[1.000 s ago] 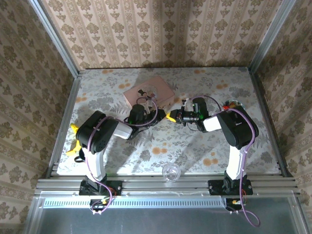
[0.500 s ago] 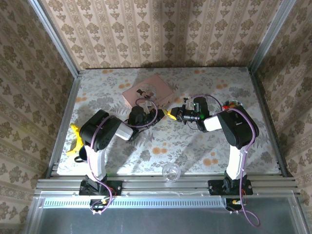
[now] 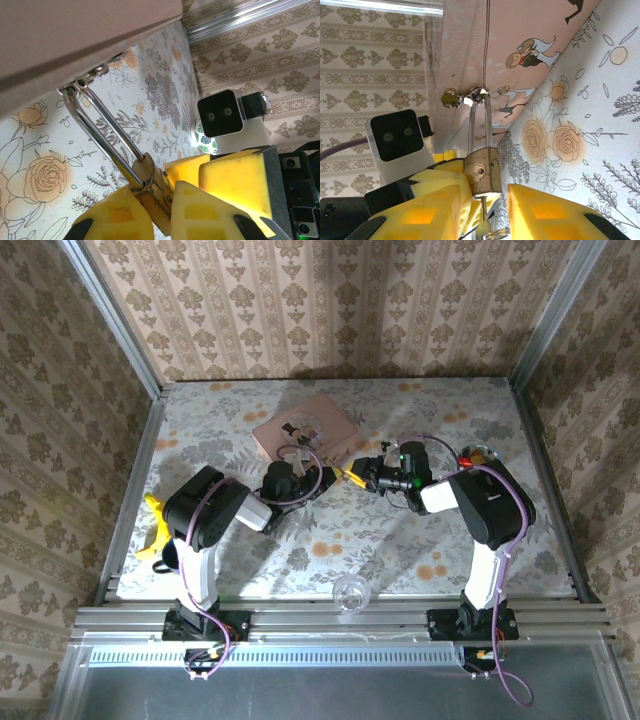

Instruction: Unlock a padlock with a key

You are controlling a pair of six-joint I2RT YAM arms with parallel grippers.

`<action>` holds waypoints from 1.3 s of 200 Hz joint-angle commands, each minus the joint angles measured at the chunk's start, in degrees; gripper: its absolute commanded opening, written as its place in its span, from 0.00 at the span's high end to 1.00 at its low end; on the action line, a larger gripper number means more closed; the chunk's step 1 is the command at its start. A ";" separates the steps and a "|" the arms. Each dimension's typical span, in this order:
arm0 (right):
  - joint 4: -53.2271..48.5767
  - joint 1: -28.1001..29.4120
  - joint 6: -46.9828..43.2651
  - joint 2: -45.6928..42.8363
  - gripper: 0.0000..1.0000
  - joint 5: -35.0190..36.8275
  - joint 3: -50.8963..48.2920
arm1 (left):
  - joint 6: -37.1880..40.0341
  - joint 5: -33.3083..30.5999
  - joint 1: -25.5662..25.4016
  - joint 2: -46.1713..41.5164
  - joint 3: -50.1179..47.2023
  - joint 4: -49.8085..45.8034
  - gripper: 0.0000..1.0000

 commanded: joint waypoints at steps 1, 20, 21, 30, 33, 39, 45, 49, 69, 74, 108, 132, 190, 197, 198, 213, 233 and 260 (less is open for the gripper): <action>2.04 -0.10 0.19 -2.08 0.70 2.32 -1.76 | -9.22 6.57 -1.74 4.30 -3.65 -11.11 1.00; 3.83 0.05 1.10 -2.27 0.71 2.41 -3.20 | -9.29 6.46 -1.83 4.34 -3.48 -11.18 1.00; 3.95 0.02 1.14 -2.27 0.71 2.41 -3.27 | -9.32 6.49 -1.83 4.30 -3.48 -11.18 1.00; 4.86 0.24 1.71 -2.27 0.72 2.32 -3.80 | -9.43 6.48 -1.83 4.43 -3.47 -11.18 1.00; 5.08 0.30 1.90 -2.22 0.73 2.24 -3.91 | -9.37 6.49 -1.83 4.49 -3.40 -11.18 1.00; 5.66 0.49 2.20 -2.27 0.73 2.17 -4.12 | -9.45 6.52 -1.83 4.59 -3.38 -11.11 1.00; 6.03 0.71 2.44 -2.30 0.73 2.07 -4.22 | -9.51 6.46 -1.83 4.68 -3.32 -11.02 1.00; 6.16 0.85 2.57 -2.35 0.74 2.06 -4.30 | -9.60 6.47 -1.90 4.70 -3.30 -11.00 1.00; 6.62 1.40 2.82 -2.32 0.75 2.23 -4.33 | -9.84 6.59 -1.91 4.95 -3.29 -10.65 1.00; 6.70 1.48 2.90 -2.36 0.75 2.31 -4.31 | -9.82 6.60 -1.91 4.90 -3.27 -10.65 1.00; 8.24 1.66 3.99 -1.68 0.77 2.06 -3.97 | -10.04 6.71 -1.91 5.14 -3.45 -10.54 1.00; 8.20 1.94 4.24 -1.29 0.79 2.06 -3.85 | -10.15 6.77 -1.87 5.22 -3.56 -10.21 1.00; 8.97 2.47 4.94 -0.50 0.82 1.97 -4.05 | -10.34 6.80 -1.91 5.23 -3.21 -10.21 1.00; 9.08 2.54 5.02 -0.49 0.82 1.97 -4.13 | -10.32 6.86 -1.90 5.27 -3.21 -10.16 1.00; 9.08 2.54 5.03 -0.50 0.82 1.97 -4.13 | -10.32 6.87 -1.86 5.29 -3.21 -10.14 1.00; 8.82 2.62 5.15 -0.46 0.81 2.13 -4.39 | -10.32 6.83 -1.88 5.23 -3.21 -10.17 1.00; 8.90 2.63 5.13 -0.36 0.81 2.19 -4.88 | -10.52 6.82 -1.91 5.23 -3.34 -10.05 1.00; 9.17 2.64 5.14 -0.32 0.87 2.14 -5.08 | -10.59 6.93 -1.91 5.23 -3.30 -10.03 1.00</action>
